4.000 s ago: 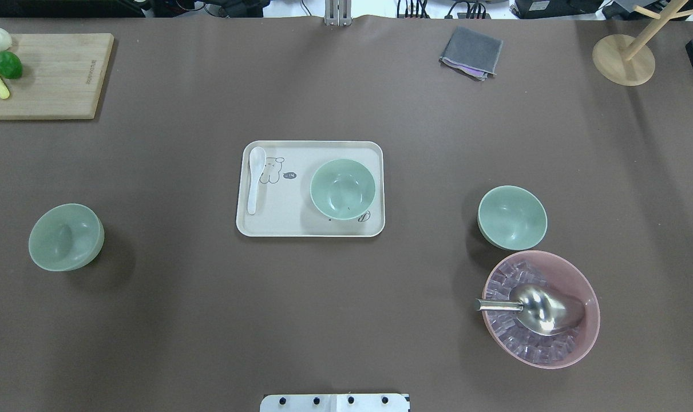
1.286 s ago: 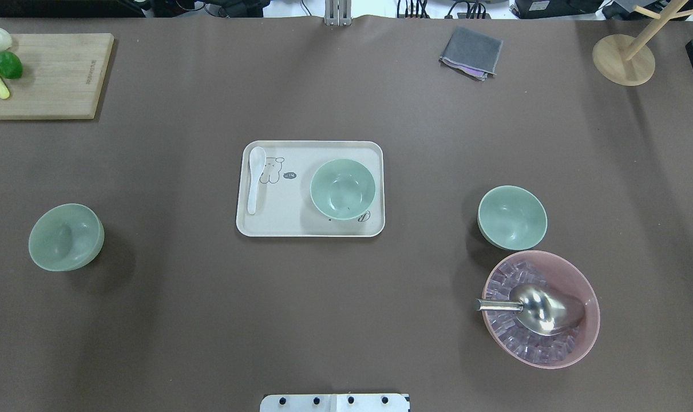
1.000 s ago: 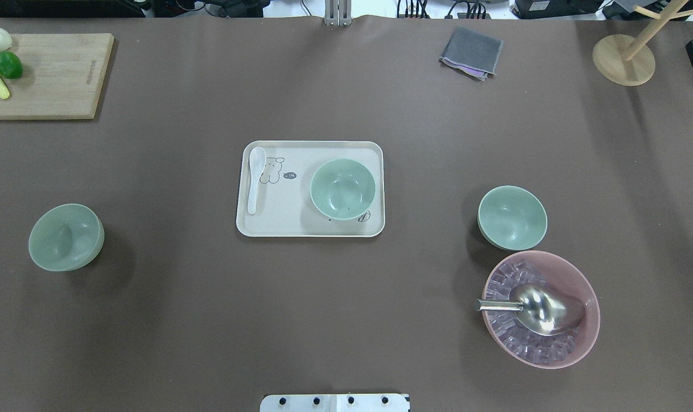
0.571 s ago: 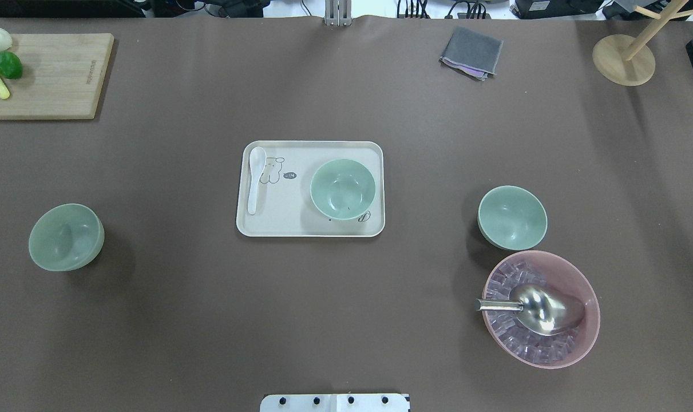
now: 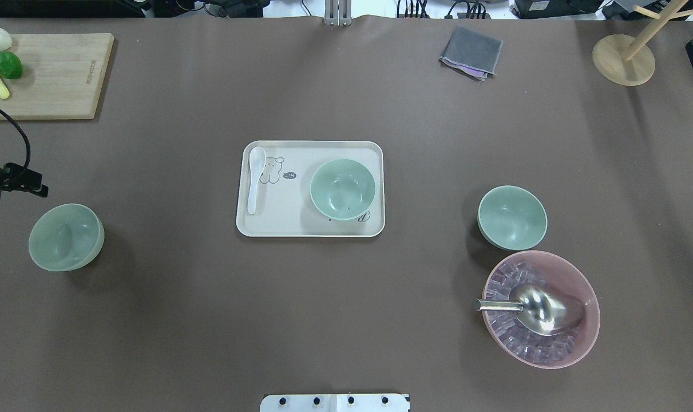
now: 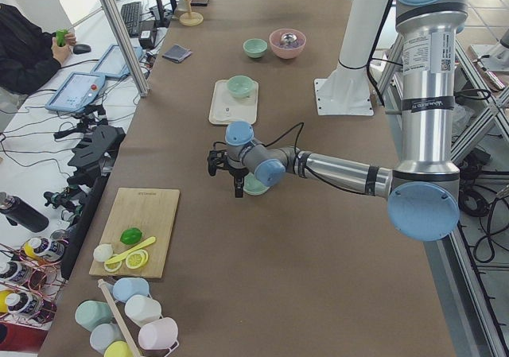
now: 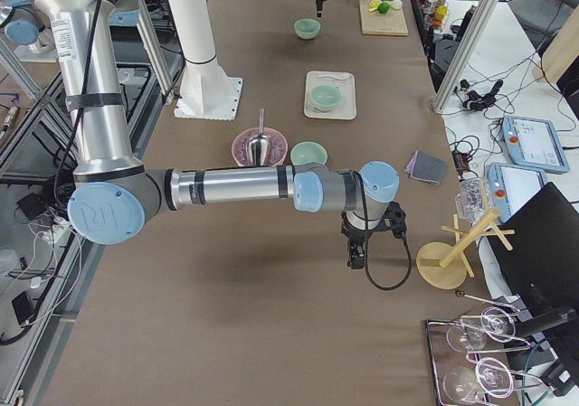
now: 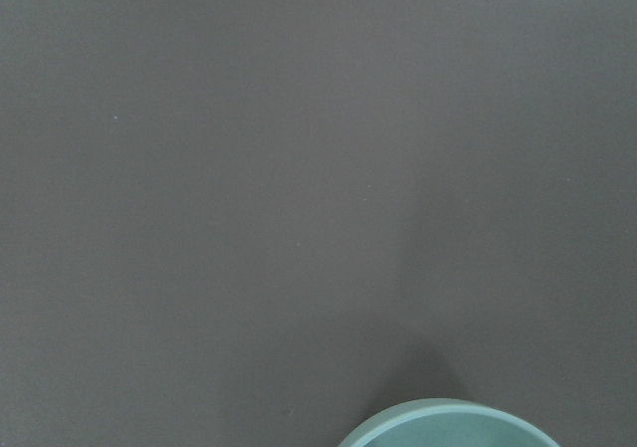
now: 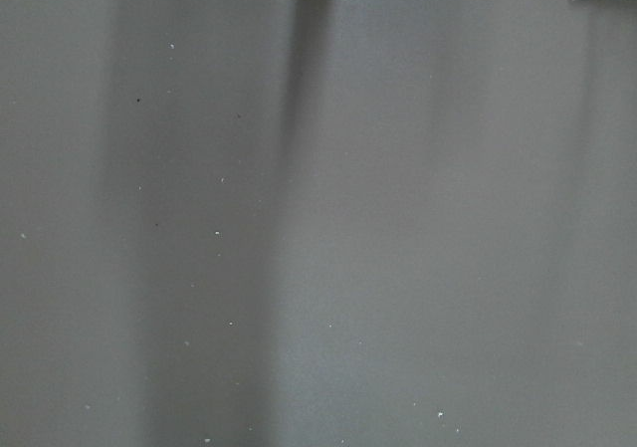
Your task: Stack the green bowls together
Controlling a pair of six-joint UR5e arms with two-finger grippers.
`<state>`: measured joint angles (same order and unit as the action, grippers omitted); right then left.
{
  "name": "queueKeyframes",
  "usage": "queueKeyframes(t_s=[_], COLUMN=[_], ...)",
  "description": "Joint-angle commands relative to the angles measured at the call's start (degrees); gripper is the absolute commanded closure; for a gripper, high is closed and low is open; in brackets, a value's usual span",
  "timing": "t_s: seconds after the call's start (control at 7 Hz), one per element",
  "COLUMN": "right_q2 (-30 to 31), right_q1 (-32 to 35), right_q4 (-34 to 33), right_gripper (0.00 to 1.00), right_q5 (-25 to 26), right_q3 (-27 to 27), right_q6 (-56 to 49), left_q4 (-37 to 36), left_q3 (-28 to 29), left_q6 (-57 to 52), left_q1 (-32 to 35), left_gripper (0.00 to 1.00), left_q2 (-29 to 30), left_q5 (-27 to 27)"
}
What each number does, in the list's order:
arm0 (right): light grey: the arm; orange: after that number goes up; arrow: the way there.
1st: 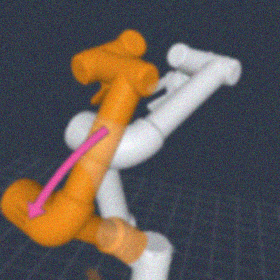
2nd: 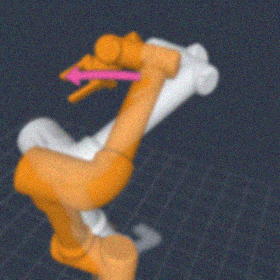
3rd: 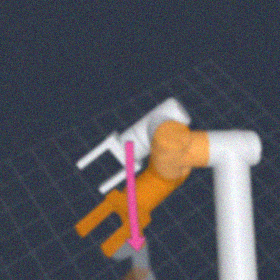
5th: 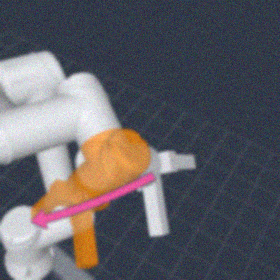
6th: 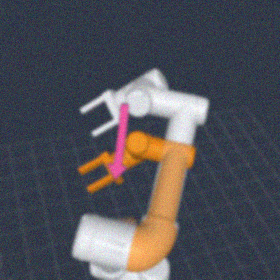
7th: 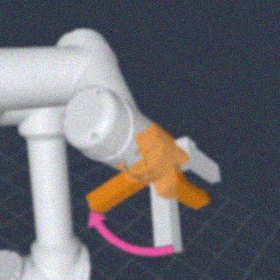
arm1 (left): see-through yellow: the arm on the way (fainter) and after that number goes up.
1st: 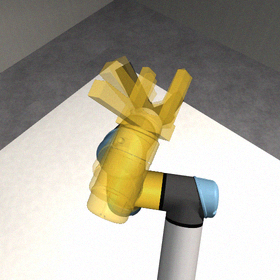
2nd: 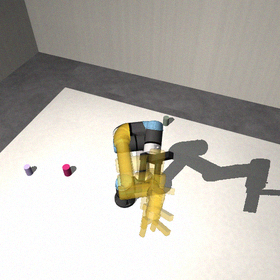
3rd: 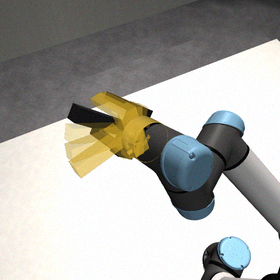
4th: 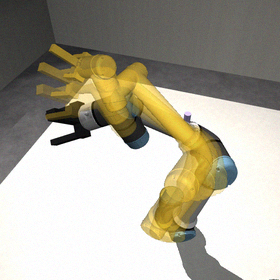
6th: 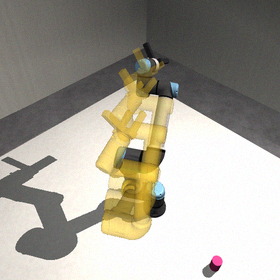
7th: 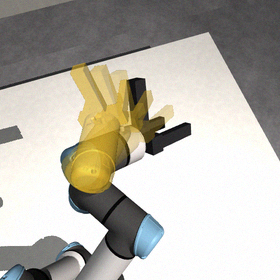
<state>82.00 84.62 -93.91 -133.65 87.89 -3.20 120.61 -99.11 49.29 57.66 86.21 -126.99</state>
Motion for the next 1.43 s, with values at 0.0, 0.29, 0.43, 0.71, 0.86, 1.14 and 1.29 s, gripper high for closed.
queueKeyframes(t_s=[0.0,0.29,0.43,0.71,0.86,1.14,1.29], right_q2=[0.0,0.1,0.1,0.1,0.1,0.1,0.1], right_q1=[-0.3,-0.4,-0.4,-0.5,-0.5,-0.6,-0.7], right_q4=[0.0,0.0,0.0,0.0,0.0,0.0,-0.1], right_gripper=[0.00,0.00,0.00,0.00,0.00,0.00,0.00], right_q5=[0.1,0.0,-0.1,-0.2,-0.4,-0.6,-0.6], right_q3=[0.2,0.1,0.1,0.2,0.3,0.0,0.0], right_q6=[-0.1,0.1,0.1,0.1,0.1,0.1,0.1], left_q4=[1.0,0.9,0.9,1.0,1.0,1.0,0.9], left_q3=[0.7,0.9,0.6,-0.5,-2.0,-2.2,-2.1], left_q6=[0.2,0.1,0.0,-0.6,-0.6,-0.6,-0.6], left_q1=[-3.0,-6.5,-6.9,-6.7,-6.5,-6.4,-6.4], left_gripper=[0.03,0.06,0.36,0.64,0.64,0.64,0.64], left_q2=[-0.9,-1.3,-2.4,-3.6,-4.7,-4.9,-4.9], left_q5=[0.2,0.2,0.2,0.2,0.1,0.1,0.2])
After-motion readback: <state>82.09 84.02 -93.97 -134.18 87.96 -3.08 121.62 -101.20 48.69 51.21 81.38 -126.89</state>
